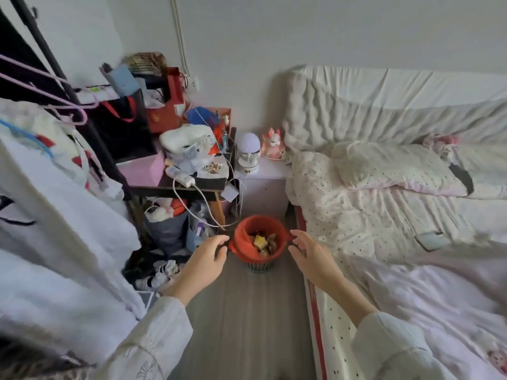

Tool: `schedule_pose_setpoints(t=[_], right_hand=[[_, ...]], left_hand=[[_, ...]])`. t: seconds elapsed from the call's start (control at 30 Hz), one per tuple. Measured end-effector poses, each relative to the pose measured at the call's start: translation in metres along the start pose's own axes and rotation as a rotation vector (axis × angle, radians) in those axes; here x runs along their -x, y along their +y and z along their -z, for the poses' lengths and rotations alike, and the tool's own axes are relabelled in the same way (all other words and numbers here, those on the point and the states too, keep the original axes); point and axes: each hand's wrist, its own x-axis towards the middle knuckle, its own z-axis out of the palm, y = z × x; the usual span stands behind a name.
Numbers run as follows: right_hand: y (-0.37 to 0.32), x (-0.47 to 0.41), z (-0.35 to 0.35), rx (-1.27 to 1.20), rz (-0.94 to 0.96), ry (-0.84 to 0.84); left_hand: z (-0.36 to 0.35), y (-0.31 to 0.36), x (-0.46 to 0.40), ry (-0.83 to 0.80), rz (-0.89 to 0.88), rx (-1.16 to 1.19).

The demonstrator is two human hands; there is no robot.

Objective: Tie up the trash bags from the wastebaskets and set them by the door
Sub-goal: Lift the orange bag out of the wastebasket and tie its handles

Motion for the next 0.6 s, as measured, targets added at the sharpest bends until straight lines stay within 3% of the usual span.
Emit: schedule_pose_setpoints(t=[0.3,0.6], right_hand=[[0.090,-0.190,-0.074,0.079,-0.028,-0.137],[0.194,-0.307,-0.225,0.258,-0.015,-0.237]], left_hand=[[-0.082,-0.095,-0.164,-0.088,0.124,-0.028],[-0.184,-0.224,-0.286,-0.194,0.030,-0.158]])
